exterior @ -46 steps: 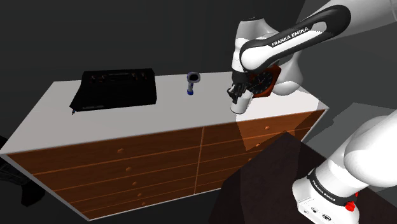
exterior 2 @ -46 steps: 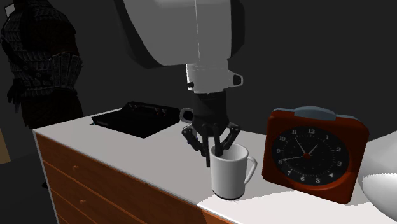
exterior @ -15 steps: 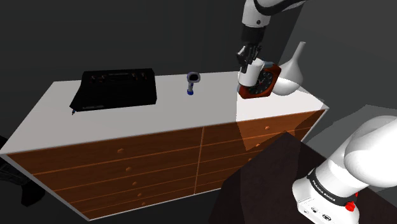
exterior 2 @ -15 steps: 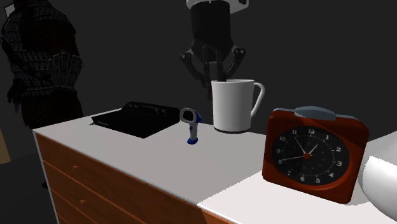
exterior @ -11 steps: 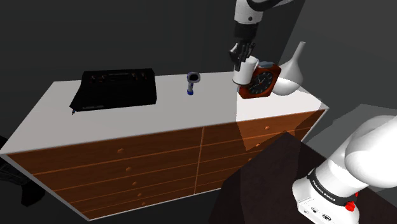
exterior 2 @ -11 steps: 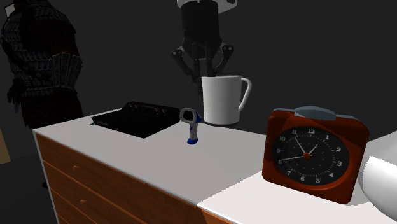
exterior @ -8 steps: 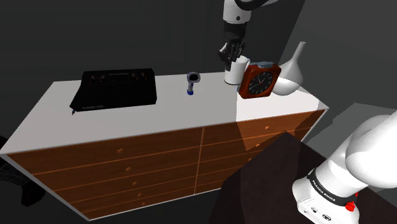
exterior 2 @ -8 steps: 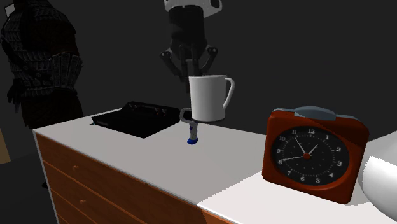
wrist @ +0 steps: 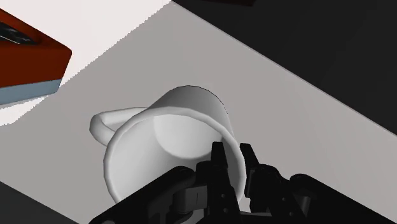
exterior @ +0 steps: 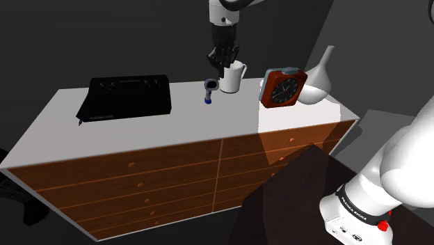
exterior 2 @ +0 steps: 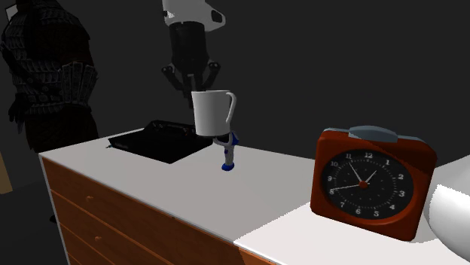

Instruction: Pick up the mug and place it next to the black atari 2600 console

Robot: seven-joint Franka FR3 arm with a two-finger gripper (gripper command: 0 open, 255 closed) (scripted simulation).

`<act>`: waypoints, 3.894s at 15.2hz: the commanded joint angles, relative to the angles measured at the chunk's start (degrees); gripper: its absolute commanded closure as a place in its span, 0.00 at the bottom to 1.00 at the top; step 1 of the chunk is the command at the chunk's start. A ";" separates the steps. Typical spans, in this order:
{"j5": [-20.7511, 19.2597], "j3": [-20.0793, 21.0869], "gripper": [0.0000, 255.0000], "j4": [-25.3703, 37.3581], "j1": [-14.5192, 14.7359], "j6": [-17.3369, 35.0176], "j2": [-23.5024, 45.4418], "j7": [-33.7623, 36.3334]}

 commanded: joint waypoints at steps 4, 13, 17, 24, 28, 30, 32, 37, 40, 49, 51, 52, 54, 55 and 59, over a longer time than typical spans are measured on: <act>-2.32 1.64 1.00 14.01 3.25 -3.40 11.15 4.66; -7.28 1.49 1.00 56.47 13.23 -18.85 38.69 9.17; -6.90 1.73 1.00 48.64 12.15 -13.78 36.04 9.75; -6.71 1.90 1.00 39.90 11.06 -7.05 34.13 10.42; -6.73 1.91 1.00 36.23 10.67 -3.76 33.81 10.74; -6.77 1.89 1.00 34.64 10.52 -2.21 33.78 10.89; -6.82 1.87 1.00 33.19 10.39 -0.72 33.84 11.04; -7.02 1.77 1.00 30.06 10.14 2.81 34.30 11.40; -7.12 1.72 1.00 28.89 10.06 4.26 34.59 11.56; -7.12 1.72 0.00 28.92 10.07 4.25 34.61 11.55; -7.12 1.72 0.00 28.91 10.07 4.25 34.61 11.55; -7.12 1.72 0.00 28.91 10.07 4.25 34.61 11.55; -6.95 1.82 0.00 32.56 10.48 0.51 34.47 11.28; -6.90 1.84 0.00 34.68 10.74 -1.48 34.58 11.13; -6.88 1.85 0.00 36.52 10.97 -3.11 34.77 11.02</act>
